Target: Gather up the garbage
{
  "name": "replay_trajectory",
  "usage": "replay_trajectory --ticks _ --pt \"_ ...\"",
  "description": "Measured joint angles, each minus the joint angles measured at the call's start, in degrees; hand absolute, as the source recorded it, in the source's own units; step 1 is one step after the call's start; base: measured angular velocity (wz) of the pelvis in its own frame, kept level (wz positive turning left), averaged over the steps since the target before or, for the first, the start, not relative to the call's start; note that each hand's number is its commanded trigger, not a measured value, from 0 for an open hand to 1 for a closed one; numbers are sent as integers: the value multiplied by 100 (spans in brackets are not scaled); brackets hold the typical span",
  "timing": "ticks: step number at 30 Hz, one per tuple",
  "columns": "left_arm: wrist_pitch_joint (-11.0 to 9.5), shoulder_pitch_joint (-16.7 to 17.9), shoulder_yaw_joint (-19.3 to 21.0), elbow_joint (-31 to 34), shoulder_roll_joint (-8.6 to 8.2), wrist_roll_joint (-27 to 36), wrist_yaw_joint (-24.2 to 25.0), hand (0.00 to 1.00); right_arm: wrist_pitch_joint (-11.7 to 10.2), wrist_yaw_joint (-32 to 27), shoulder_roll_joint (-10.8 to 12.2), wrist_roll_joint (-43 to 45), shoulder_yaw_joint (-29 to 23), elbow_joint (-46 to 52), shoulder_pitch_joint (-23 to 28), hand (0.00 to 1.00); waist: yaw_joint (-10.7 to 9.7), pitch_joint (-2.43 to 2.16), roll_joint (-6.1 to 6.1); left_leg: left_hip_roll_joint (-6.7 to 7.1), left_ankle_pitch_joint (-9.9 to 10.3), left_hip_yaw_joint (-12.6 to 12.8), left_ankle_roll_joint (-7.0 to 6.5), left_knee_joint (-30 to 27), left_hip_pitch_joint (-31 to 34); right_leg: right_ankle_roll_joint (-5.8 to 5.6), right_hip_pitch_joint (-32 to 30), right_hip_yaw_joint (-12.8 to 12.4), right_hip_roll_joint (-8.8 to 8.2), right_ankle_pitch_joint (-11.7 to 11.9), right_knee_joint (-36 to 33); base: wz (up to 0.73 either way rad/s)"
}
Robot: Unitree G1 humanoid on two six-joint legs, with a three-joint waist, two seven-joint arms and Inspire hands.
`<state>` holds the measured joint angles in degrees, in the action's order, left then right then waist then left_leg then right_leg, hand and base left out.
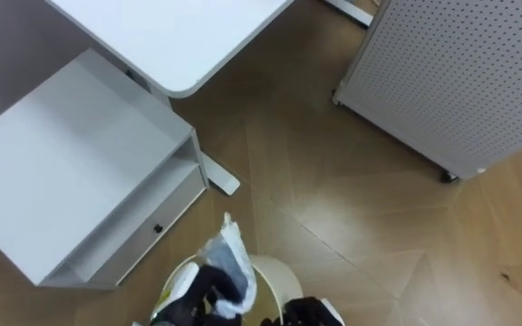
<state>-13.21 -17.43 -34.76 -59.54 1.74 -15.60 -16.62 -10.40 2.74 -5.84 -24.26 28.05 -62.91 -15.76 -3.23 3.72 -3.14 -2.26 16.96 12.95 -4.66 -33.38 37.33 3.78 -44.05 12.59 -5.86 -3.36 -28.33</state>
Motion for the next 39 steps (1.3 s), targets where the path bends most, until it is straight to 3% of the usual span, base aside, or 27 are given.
replay_trajectory --ticks 8,9,10,11,17,22,31,35,39 --pt "205 97 -156 -102 8 -26 763 100 23 118 -12 -25 37 -203 17 100 75 -47 77 5 -2 18 -5 1 -4 -9 -6 -20 -7 6 -47 0" --pt "221 82 -154 -124 20 -26 840 89 38 122 -16 -26 36 -203 12 100 76 -50 83 5 -3 25 -6 0 -4 -9 -11 -25 -8 6 -53 0" --pt "255 77 -157 -124 61 -29 990 27 48 135 -19 -46 36 -202 -1 100 87 -56 93 3 -4 42 -8 3 -9 -9 -19 -41 -6 5 -57 -6" --pt "323 94 -171 -128 89 -34 1142 0 49 161 -18 -78 32 -202 -4 100 88 -66 109 2 -6 67 -10 15 -31 -9 -18 -65 -3 6 -60 -8" --pt "545 141 -460 -351 175 -37 1832 0 57 288 -9 -77 82 -376 -44 100 57 -75 121 99 -126 161 -22 298 -240 -23 58 -164 -51 17 -16 -2" --pt "565 164 -472 -349 249 -107 2121 0 57 295 -3 -83 164 -388 -17 100 73 -74 120 105 -151 158 -13 389 -300 -23 106 -152 -42 29 78 1" --pt "561 102 -353 -440 350 -328 2083 0 130 294 -53 -26 153 -413 -41 100 77 -62 133 102 -133 166 -8 380 -501 -32 277 -174 -22 24 67 -1" --pt "542 135 -318 -271 399 -550 2021 0 168 354 -180 -42 -147 -413 -24 100 49 -7 237 86 -71 213 -30 411 -761 -61 549 -189 -4 14 154 -8" --pt "495 230 -239 -17 461 -794 1928 0 168 335 -254 -41 -393 -341 174 100 33 -11 262 91 -44 276 -42 480 -1087 -102 814 -249 11 -14 165 -9"
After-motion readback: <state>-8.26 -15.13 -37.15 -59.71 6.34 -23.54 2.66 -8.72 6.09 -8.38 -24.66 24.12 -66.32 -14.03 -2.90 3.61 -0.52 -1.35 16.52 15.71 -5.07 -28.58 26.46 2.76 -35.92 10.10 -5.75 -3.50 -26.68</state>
